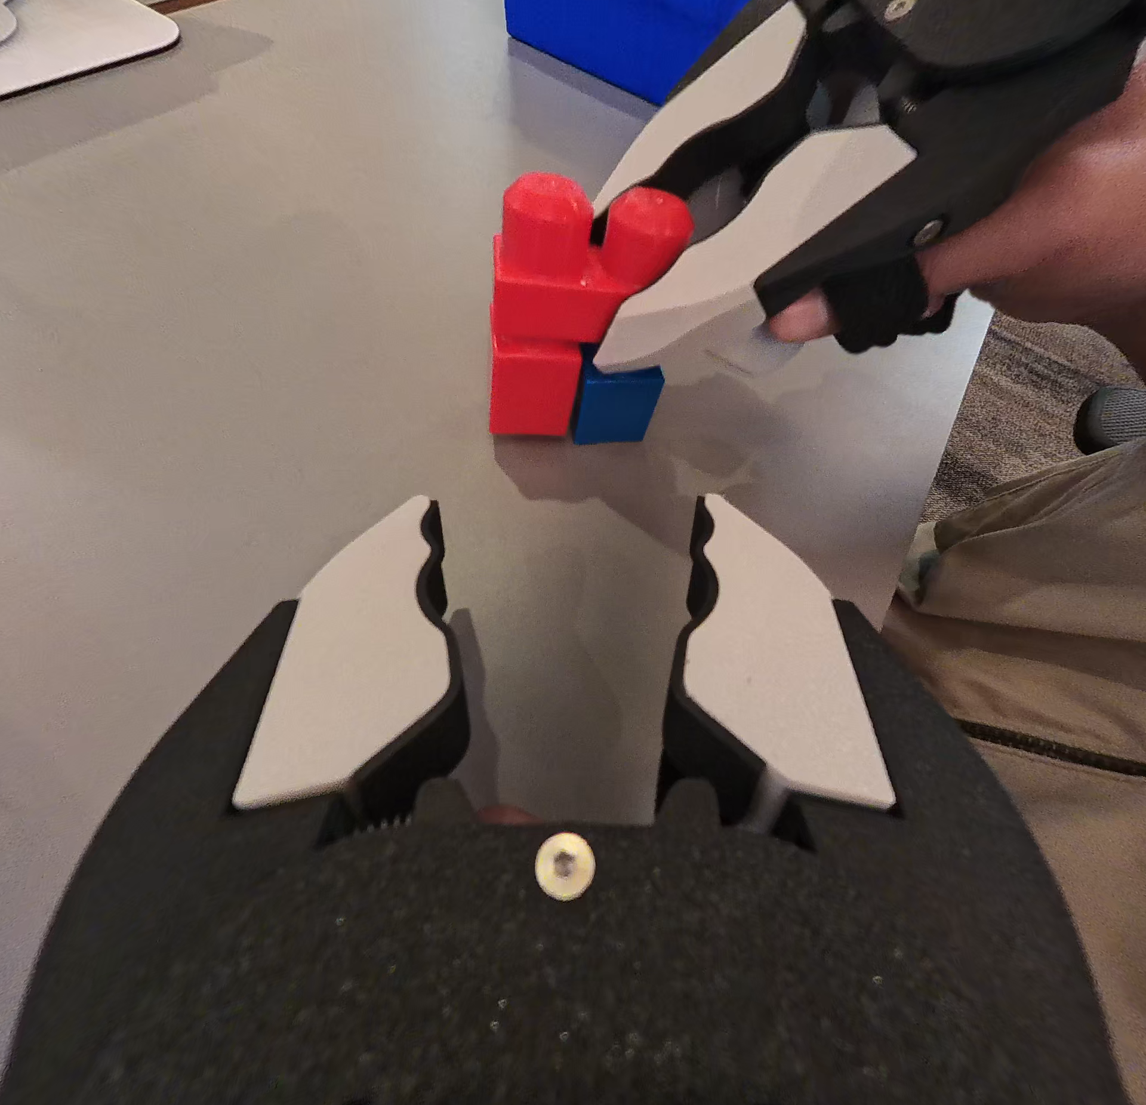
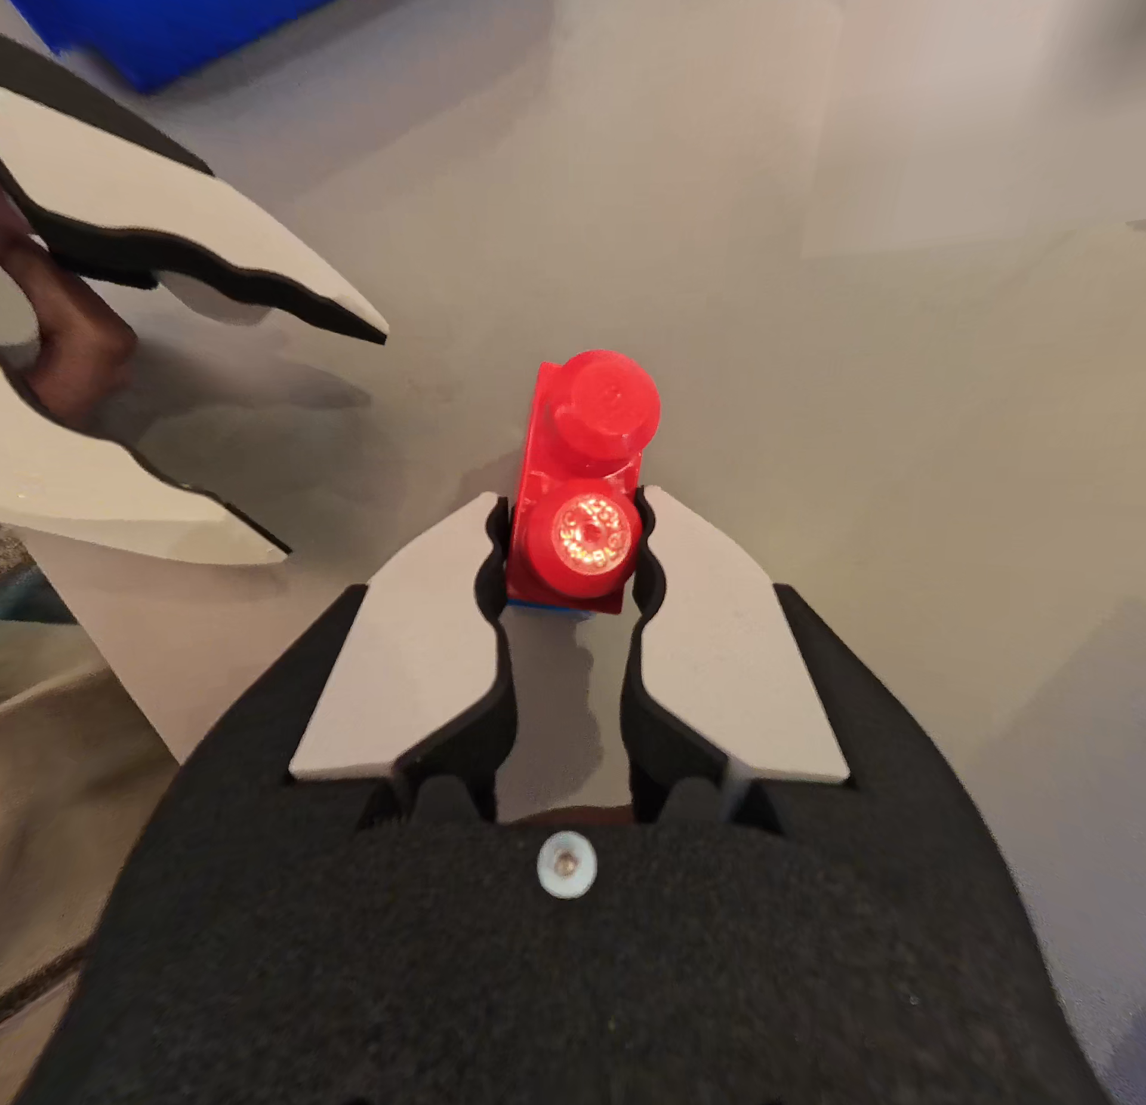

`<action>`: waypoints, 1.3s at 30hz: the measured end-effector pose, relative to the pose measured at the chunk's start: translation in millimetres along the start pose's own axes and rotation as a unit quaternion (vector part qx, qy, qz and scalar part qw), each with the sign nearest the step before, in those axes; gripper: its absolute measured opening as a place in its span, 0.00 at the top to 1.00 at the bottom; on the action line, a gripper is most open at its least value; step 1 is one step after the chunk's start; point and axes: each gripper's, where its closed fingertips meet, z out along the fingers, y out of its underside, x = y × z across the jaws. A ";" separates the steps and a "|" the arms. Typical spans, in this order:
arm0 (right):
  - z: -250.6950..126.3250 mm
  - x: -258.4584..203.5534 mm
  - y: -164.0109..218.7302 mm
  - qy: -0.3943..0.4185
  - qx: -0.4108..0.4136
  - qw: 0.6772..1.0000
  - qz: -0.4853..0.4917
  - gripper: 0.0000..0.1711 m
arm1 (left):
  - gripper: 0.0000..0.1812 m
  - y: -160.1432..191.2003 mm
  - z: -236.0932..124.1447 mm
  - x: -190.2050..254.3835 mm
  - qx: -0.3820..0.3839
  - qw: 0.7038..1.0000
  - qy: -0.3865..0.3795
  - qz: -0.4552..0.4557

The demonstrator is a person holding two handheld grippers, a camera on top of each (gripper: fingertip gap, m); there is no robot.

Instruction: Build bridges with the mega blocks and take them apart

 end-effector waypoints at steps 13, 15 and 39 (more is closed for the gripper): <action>-13.4 13.7 -8.1 -0.095 0.087 0.985 0.118 0.78 | 0.58 -1.4 5.0 -1.0 -0.004 1.000 -0.002 0.002; -14.2 16.4 -6.9 -0.084 0.082 0.987 0.109 0.78 | 0.58 -1.7 6.1 -1.3 -0.006 1.000 -0.003 0.002; 5.5 3.4 7.2 -0.008 -0.013 1.000 -0.005 0.78 | 0.58 0.4 5.6 0.9 -0.010 1.000 0.003 0.004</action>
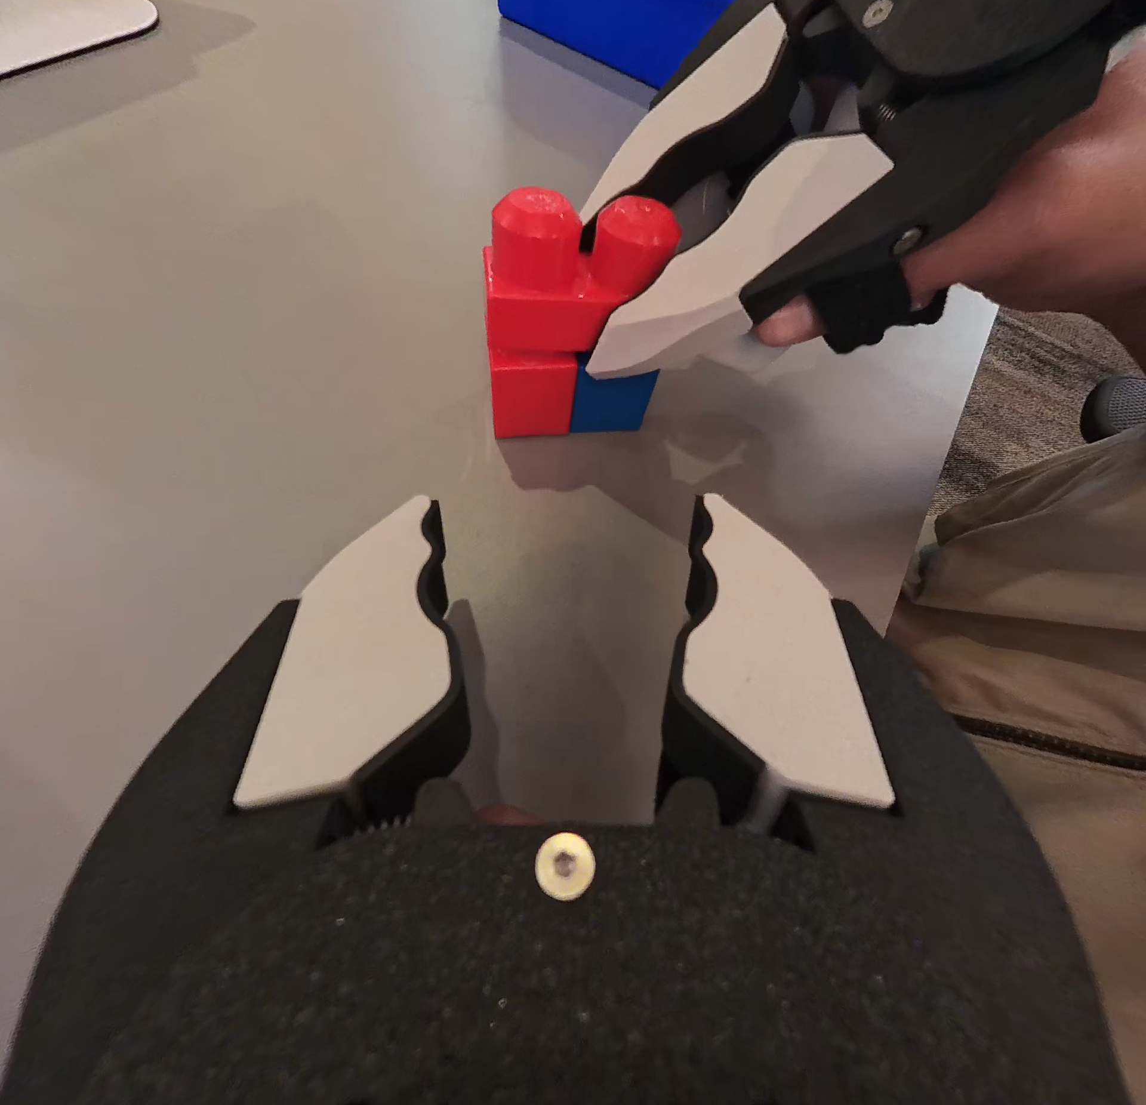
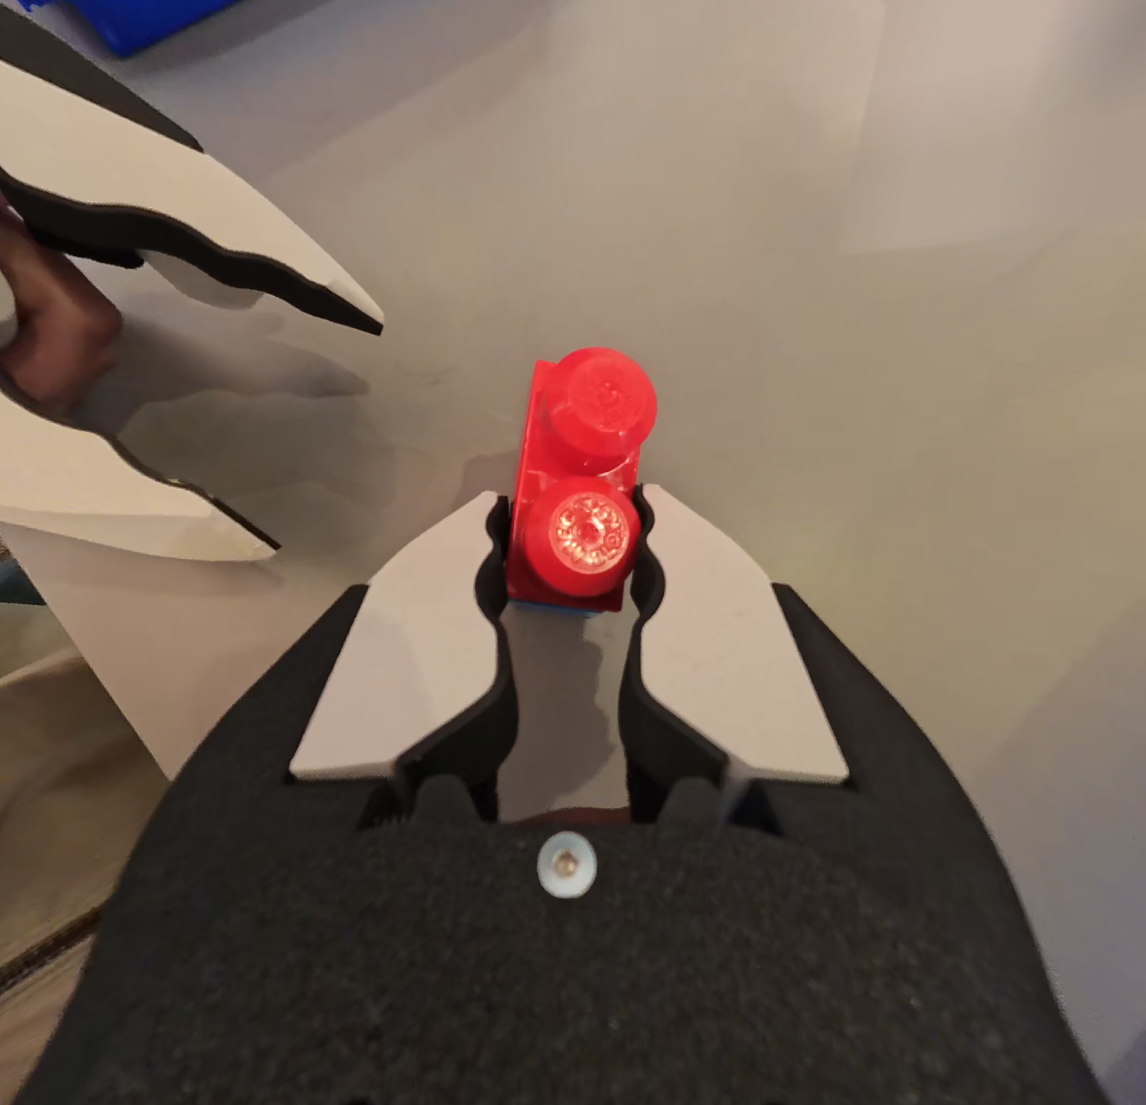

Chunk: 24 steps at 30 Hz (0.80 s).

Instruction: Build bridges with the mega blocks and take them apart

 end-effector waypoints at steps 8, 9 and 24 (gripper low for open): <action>-16.9 11.9 -12.5 -0.054 0.068 0.994 0.070 0.78 | 0.58 -0.6 7.0 -1.5 -0.013 1.000 -0.002 0.003; -19.4 12.9 -13.3 -0.059 0.074 0.993 0.077 0.78 | 0.58 0.1 7.9 -1.5 -0.016 1.000 -0.002 0.006; -20.8 4.5 -15.0 -0.008 0.050 0.997 0.067 0.77 | 0.57 2.3 19.2 0.9 -0.040 0.998 -0.012 0.037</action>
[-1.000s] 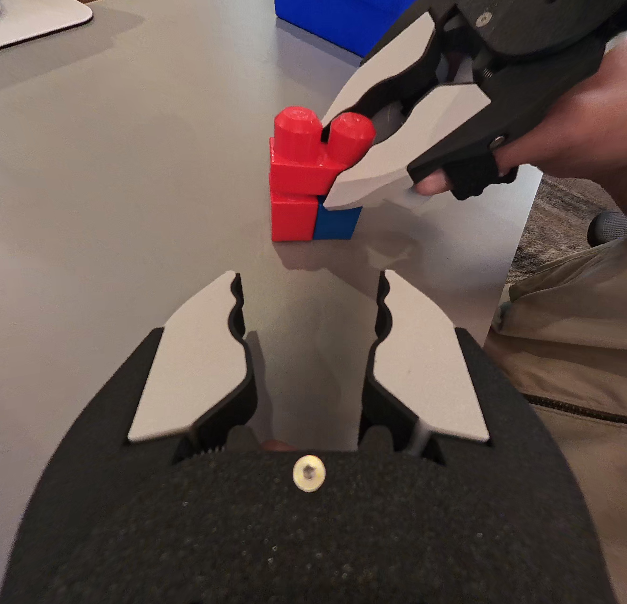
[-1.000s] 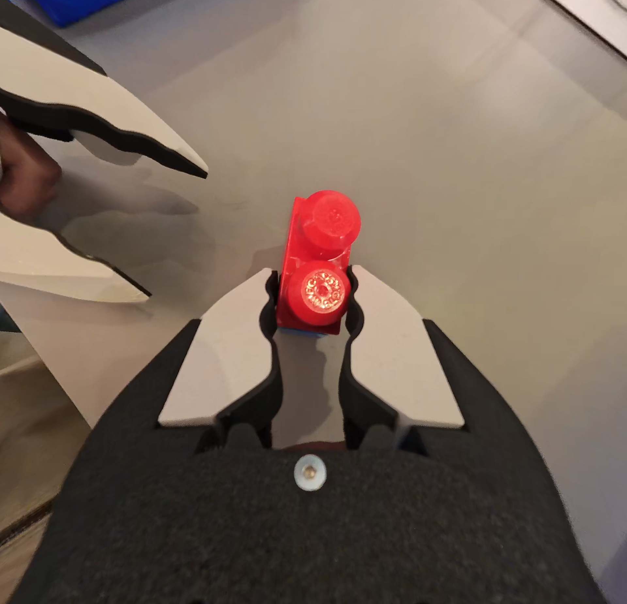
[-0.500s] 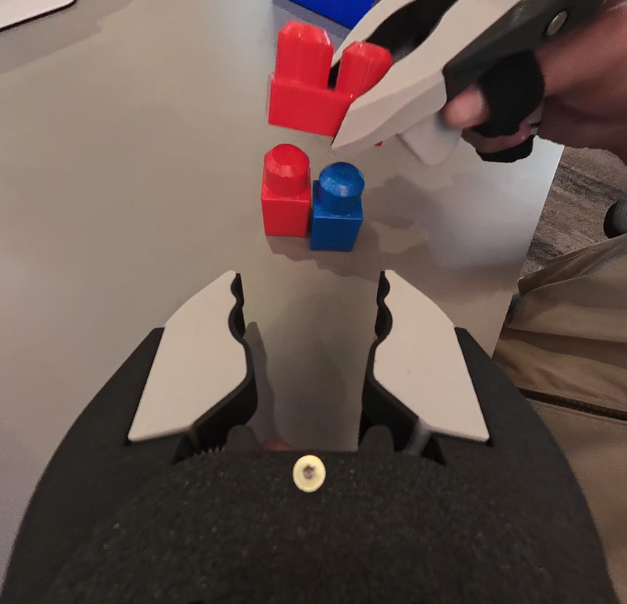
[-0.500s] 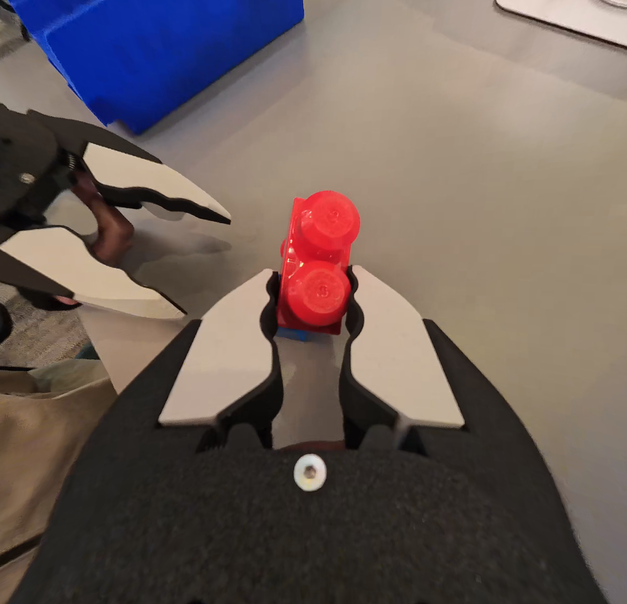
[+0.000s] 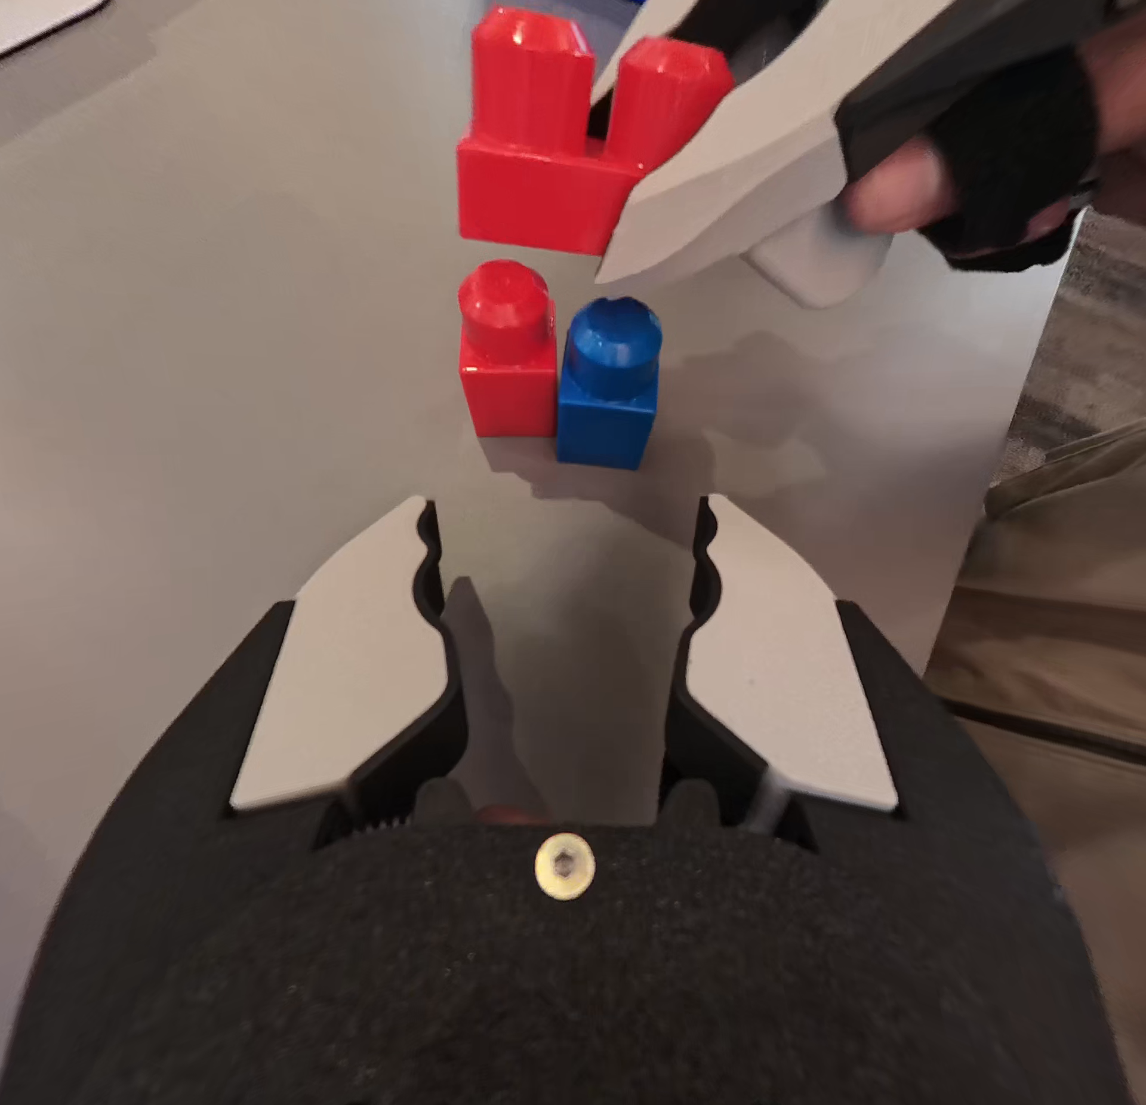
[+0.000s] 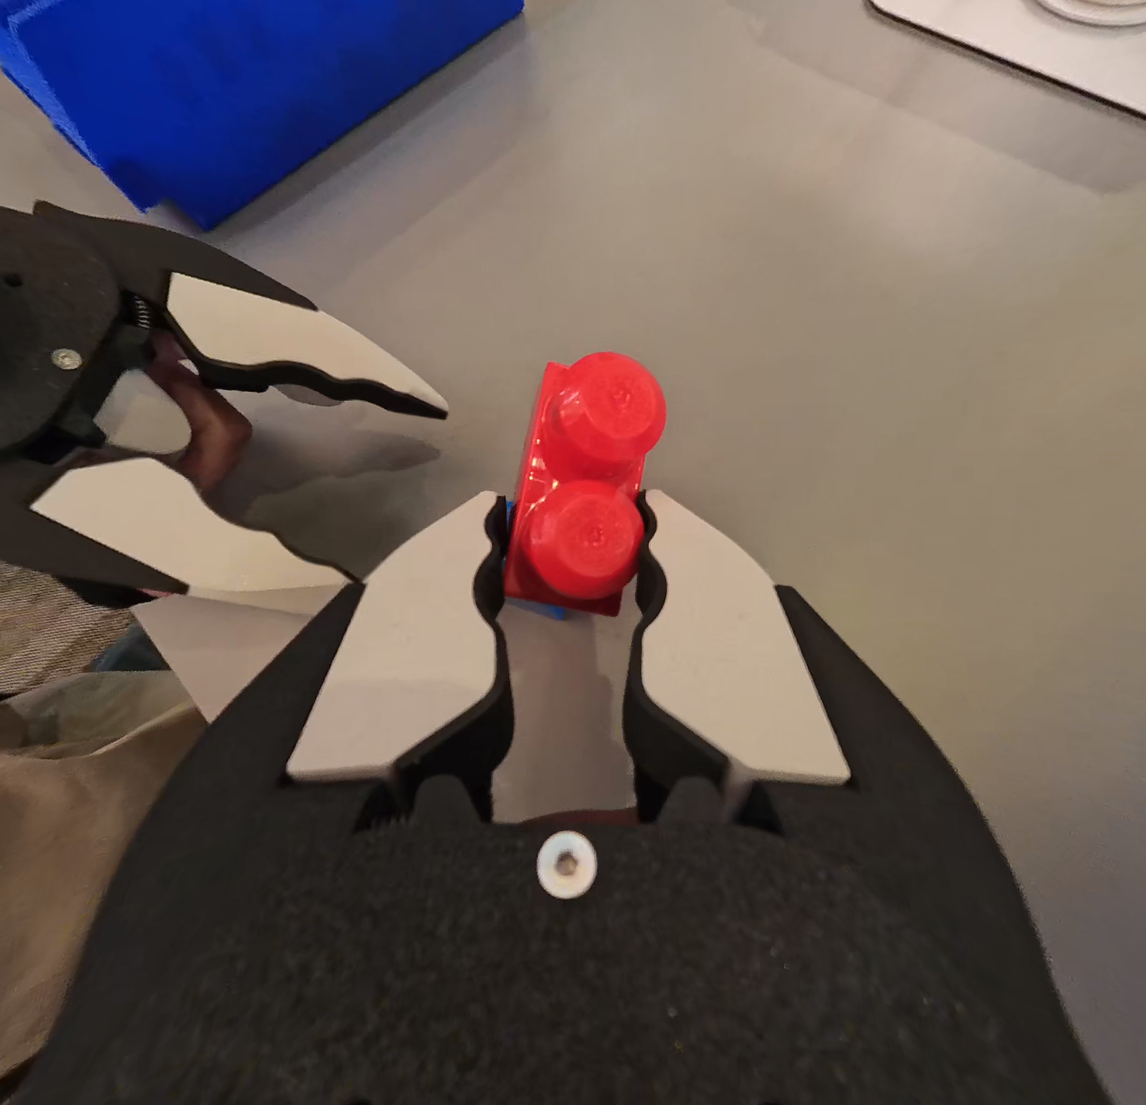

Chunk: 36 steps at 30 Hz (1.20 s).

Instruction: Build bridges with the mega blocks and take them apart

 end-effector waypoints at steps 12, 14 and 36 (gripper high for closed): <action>-0.7 73.7 65.7 0.065 -0.071 0.995 0.031 0.77 | 0.56 2.6 -3.5 -7.0 -0.001 1.000 0.005 -0.024; 3.6 75.2 71.6 0.069 -0.083 0.994 0.022 0.77 | 0.55 3.3 2.1 -8.4 -0.014 1.000 -0.001 -0.022; -45.8 92.7 48.1 0.108 0.020 0.994 -0.005 0.59 | 0.44 -12.6 72.5 -16.0 -0.104 0.994 -0.046 0.002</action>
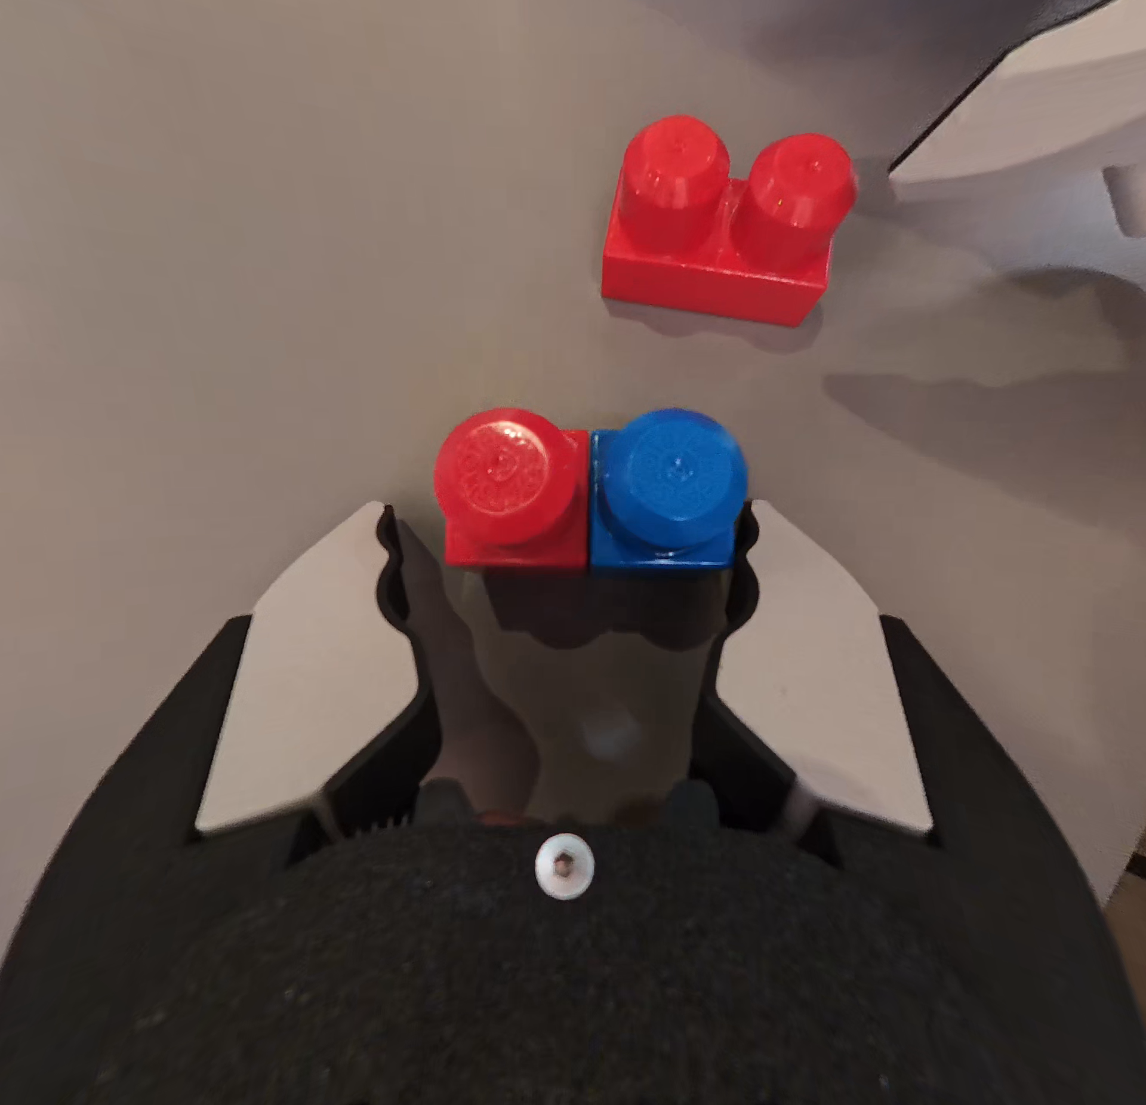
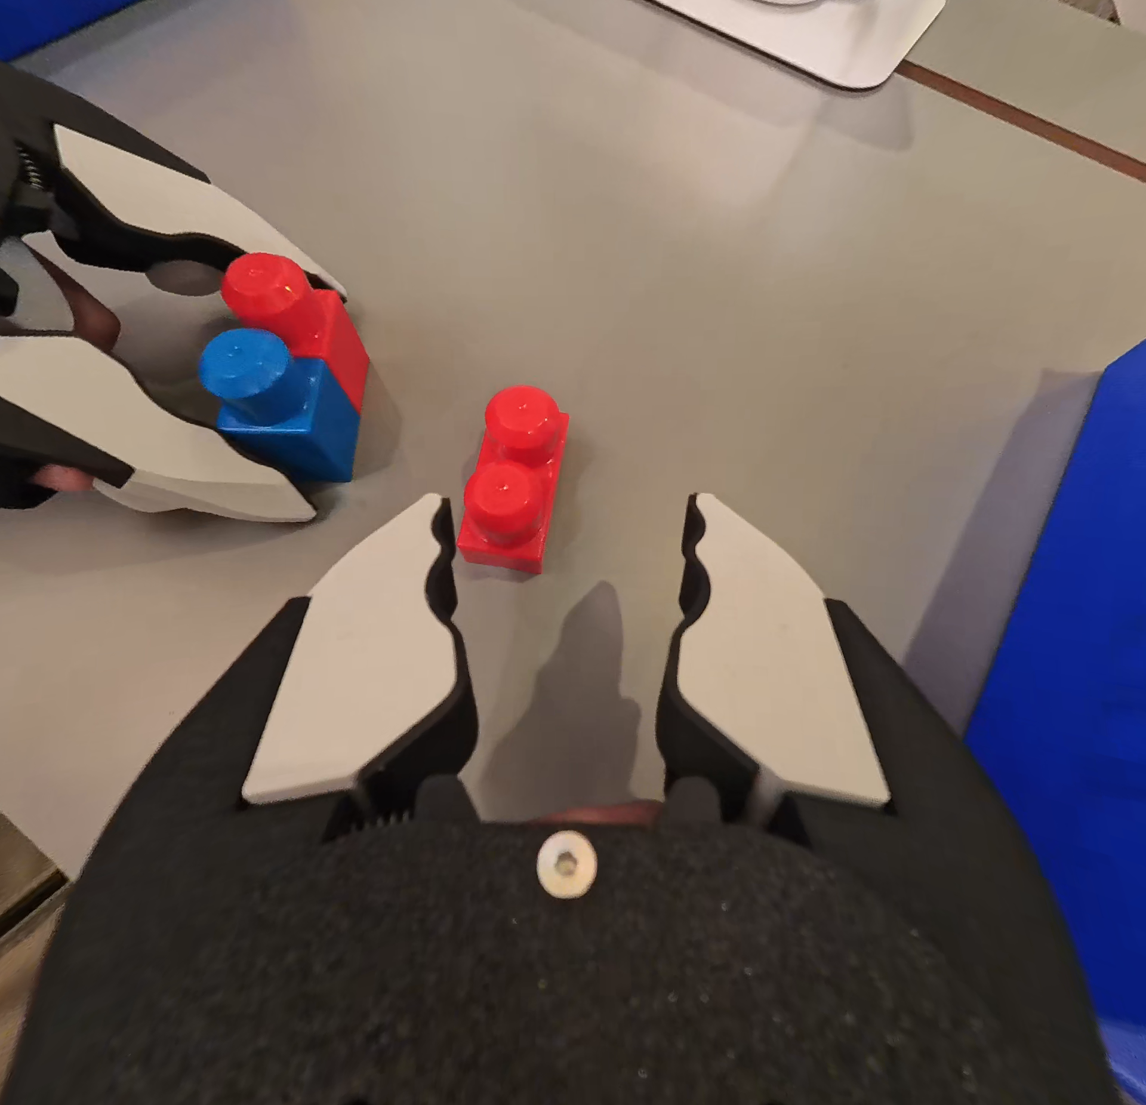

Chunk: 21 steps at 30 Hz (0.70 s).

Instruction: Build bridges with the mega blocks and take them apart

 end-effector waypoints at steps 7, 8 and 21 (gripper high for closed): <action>-3.0 1.1 -2.7 -0.003 0.005 1.000 0.001 0.59 | 0.43 2.2 -17.5 3.8 0.032 0.999 -0.002 -0.022; -4.1 1.7 -3.4 -0.002 0.007 1.000 0.002 0.59 | 0.43 1.8 -22.5 4.0 0.042 0.999 -0.004 -0.031; -9.7 -1.9 -7.7 -0.001 0.012 1.000 -0.008 0.60 | 0.44 6.8 -41.8 10.5 0.085 0.993 0.005 -0.077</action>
